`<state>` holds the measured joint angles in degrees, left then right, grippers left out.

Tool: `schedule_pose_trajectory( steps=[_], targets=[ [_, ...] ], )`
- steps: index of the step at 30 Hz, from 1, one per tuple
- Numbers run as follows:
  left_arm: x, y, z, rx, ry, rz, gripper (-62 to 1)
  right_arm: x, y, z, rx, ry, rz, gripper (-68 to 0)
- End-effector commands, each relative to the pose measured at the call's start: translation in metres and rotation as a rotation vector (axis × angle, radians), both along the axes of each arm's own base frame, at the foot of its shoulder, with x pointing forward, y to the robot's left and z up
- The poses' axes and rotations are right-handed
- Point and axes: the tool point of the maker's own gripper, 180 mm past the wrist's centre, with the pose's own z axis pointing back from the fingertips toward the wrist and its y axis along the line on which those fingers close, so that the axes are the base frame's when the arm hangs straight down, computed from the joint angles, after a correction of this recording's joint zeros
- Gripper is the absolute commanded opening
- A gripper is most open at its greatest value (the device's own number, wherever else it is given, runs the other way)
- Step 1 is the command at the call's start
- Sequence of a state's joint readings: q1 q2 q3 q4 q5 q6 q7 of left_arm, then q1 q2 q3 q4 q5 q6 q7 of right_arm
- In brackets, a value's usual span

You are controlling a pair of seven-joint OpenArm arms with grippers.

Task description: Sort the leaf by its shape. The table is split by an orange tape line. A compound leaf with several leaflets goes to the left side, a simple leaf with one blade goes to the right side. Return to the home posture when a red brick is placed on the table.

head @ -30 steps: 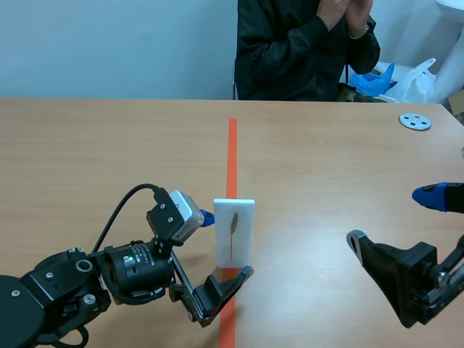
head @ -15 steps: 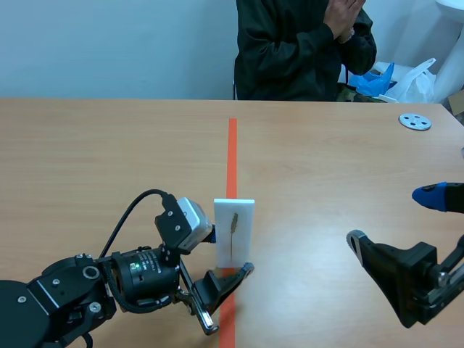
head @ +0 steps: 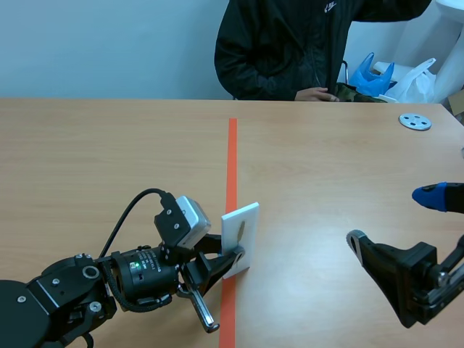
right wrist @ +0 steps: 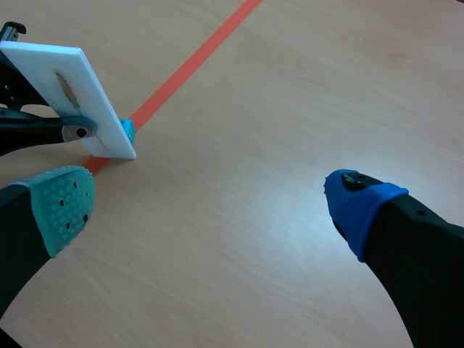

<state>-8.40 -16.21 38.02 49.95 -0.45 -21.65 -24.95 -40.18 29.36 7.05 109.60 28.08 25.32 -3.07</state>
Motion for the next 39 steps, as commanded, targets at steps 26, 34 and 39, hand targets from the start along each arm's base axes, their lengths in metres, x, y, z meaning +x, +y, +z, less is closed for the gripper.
schedule_pose_trajectory(
  steps=[26, 34, 39],
  targets=[
    [0.1, 0.134, 0.102, -0.149, -0.14, 0.56, -56.9, 0.004, -0.003, 0.006, 0.001, -0.022, -0.005, 0.4],
    [0.112, 0.19, 0.109, -0.059, -0.206, 0.696, -56.9, 0.004, -0.003, 0.006, 0.001, -0.022, -0.005, 0.4],
    [0.118, 0.222, 0.099, -0.073, -0.165, 0.797, -56.9, 0.004, -0.003, 0.006, 0.001, -0.022, -0.005, 0.4]
  ],
)
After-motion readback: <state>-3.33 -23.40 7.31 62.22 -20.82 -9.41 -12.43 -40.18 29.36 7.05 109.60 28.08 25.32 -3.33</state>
